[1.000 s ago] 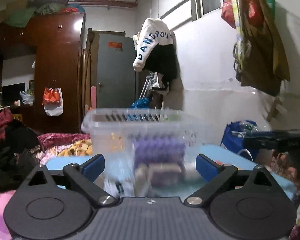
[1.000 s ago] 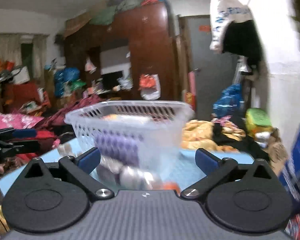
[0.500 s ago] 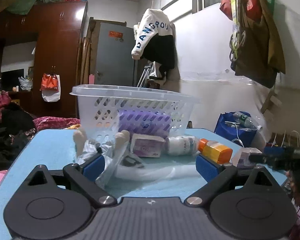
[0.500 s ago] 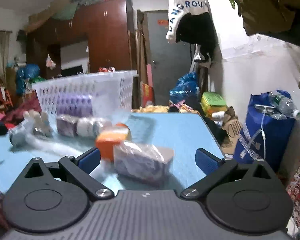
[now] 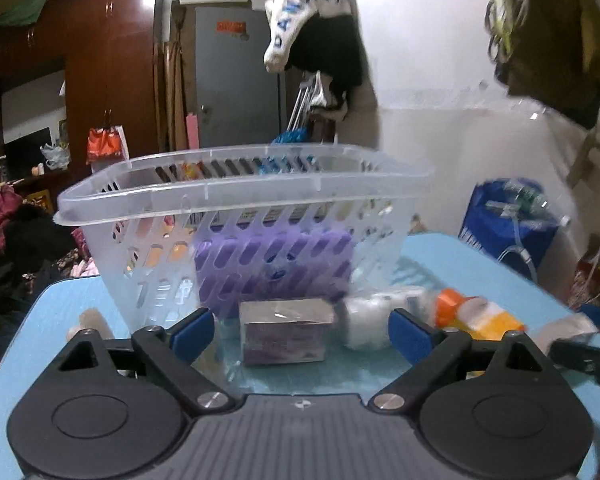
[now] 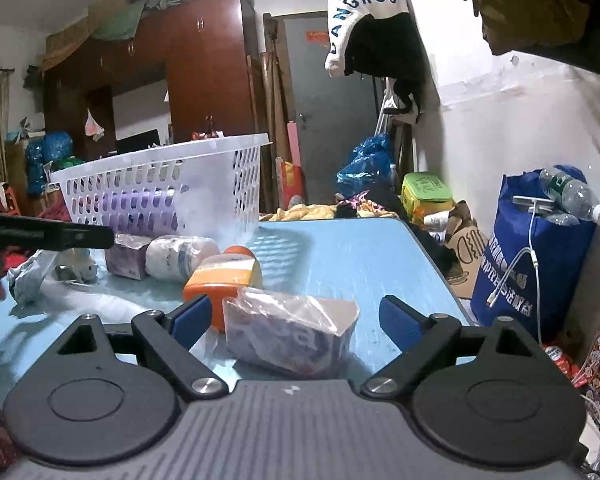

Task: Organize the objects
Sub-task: 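Move both grippers back to the table, then grasp the plastic-wrapped box with left gripper while right gripper grasps the tissue packet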

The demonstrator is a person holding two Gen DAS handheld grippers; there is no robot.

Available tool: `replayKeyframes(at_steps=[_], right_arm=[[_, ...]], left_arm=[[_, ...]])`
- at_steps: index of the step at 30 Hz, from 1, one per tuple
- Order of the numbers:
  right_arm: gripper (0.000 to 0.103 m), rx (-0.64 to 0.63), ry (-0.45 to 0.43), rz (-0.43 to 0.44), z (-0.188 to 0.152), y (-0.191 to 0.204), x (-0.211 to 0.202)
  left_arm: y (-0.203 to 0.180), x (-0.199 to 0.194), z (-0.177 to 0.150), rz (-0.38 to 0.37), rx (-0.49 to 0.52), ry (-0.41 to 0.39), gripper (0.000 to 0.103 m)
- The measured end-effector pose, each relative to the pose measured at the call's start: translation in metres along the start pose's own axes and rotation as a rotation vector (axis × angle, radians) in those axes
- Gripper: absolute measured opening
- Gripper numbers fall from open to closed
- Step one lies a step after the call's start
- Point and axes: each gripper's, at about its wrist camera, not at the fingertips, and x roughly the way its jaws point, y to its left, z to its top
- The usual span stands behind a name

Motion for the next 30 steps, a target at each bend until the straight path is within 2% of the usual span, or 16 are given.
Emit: replayKeyframes(at_steps=[2, 6, 13, 16, 19, 21, 22, 23, 26, 30], right_arm=[[0.090, 0.002, 0.002, 0.004, 0.001, 0.000, -0.001], [0.090, -0.007, 0.017, 0.001, 0.000, 0.002, 0.002], [0.090, -0.020, 0.052, -0.011, -0.007, 0.005, 0.010], [0.087, -0.025, 0.060, -0.015, -0.007, 0.006, 0.010], [0.082, -0.031, 0.065, -0.017, -0.008, 0.007, 0.011], [0.077, -0.027, 0.071, -0.013, -0.009, 0.006, 0.011], [0.077, -0.026, 0.069, -0.008, -0.009, 0.005, 0.011], [0.076, -0.026, 0.070, -0.004, -0.009, 0.005, 0.011], [0.076, -0.031, 0.062, 0.004, -0.010, 0.004, 0.009], [0.075, -0.035, 0.016, 0.011, -0.008, 0.000, 0.001]], left_arm=[[0.003, 0.009, 0.001, 0.004, 0.011, 0.040, 0.092], [0.005, 0.016, 0.000, 0.012, 0.015, 0.062, 0.092], [-0.008, 0.030, -0.002, 0.099, 0.080, 0.071, 0.092], [-0.015, 0.033, -0.002, 0.131, 0.113, 0.080, 0.092], [-0.016, 0.032, -0.003, 0.125, 0.103, 0.080, 0.092], [-0.017, 0.032, -0.002, 0.120, 0.101, 0.083, 0.082], [-0.015, 0.033, -0.003, 0.091, 0.082, 0.107, 0.064], [-0.013, 0.035, -0.004, 0.069, 0.062, 0.130, 0.063], [-0.009, 0.032, -0.005, 0.047, 0.039, 0.117, 0.062], [-0.005, 0.019, -0.006, 0.032, 0.015, 0.067, 0.062]])
